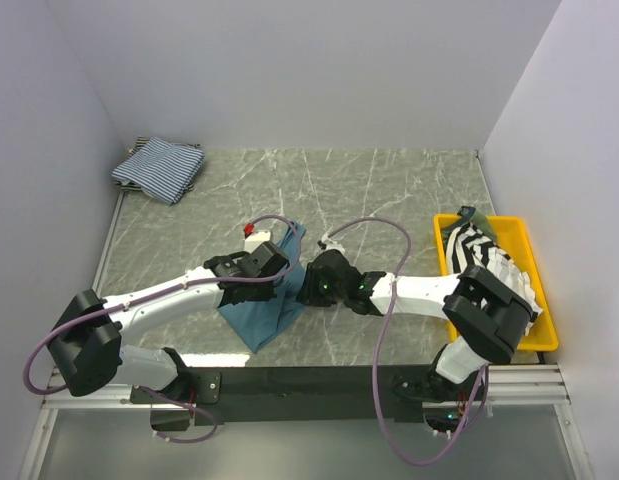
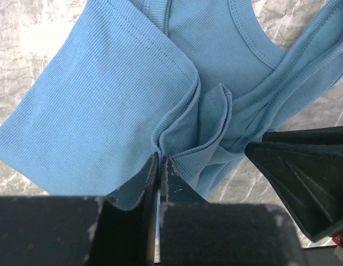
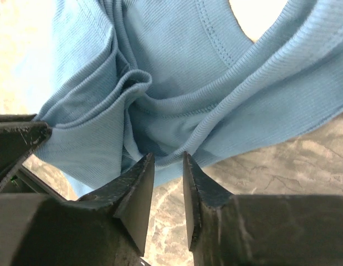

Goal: Fold and stack the tank tops
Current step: Fold the tank top

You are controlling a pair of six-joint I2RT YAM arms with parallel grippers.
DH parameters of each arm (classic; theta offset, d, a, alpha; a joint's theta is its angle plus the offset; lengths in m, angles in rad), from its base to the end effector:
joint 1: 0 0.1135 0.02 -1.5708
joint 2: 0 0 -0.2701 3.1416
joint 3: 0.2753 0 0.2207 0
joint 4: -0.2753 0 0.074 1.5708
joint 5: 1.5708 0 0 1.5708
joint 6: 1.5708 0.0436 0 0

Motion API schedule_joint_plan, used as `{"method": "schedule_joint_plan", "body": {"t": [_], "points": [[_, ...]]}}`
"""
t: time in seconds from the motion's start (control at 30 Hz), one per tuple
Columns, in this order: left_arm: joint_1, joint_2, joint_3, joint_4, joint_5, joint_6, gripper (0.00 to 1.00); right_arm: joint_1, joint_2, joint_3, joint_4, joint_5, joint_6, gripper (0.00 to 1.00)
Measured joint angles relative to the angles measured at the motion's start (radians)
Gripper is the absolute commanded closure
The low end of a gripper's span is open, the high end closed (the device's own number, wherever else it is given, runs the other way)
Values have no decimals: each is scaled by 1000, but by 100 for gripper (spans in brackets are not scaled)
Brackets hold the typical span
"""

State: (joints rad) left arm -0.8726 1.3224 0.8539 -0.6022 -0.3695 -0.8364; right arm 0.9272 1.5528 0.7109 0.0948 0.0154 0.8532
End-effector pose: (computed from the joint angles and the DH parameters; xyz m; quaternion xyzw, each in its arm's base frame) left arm 0.1568 -0.1624 0.2323 -0.0282 0.9531 -0.0666 0.2940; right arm 0.1731 0.2297 0.1852 -0.0308 0.9158 0.3067 0.2574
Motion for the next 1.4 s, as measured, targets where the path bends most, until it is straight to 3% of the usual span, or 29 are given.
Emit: {"method": "schedule_joint_plan", "body": {"t": [0.53,0.7,1.4], "points": [[2,-11,-9,1,6,0,97,0,63,74,-48,19,-3,73],[2,-16,-15,5,6,0,97,0,65,74,-55,24,-4,66],[8,-16,-16,15,12,0,97,9,-50,-23,9,0,-40,59]]}}
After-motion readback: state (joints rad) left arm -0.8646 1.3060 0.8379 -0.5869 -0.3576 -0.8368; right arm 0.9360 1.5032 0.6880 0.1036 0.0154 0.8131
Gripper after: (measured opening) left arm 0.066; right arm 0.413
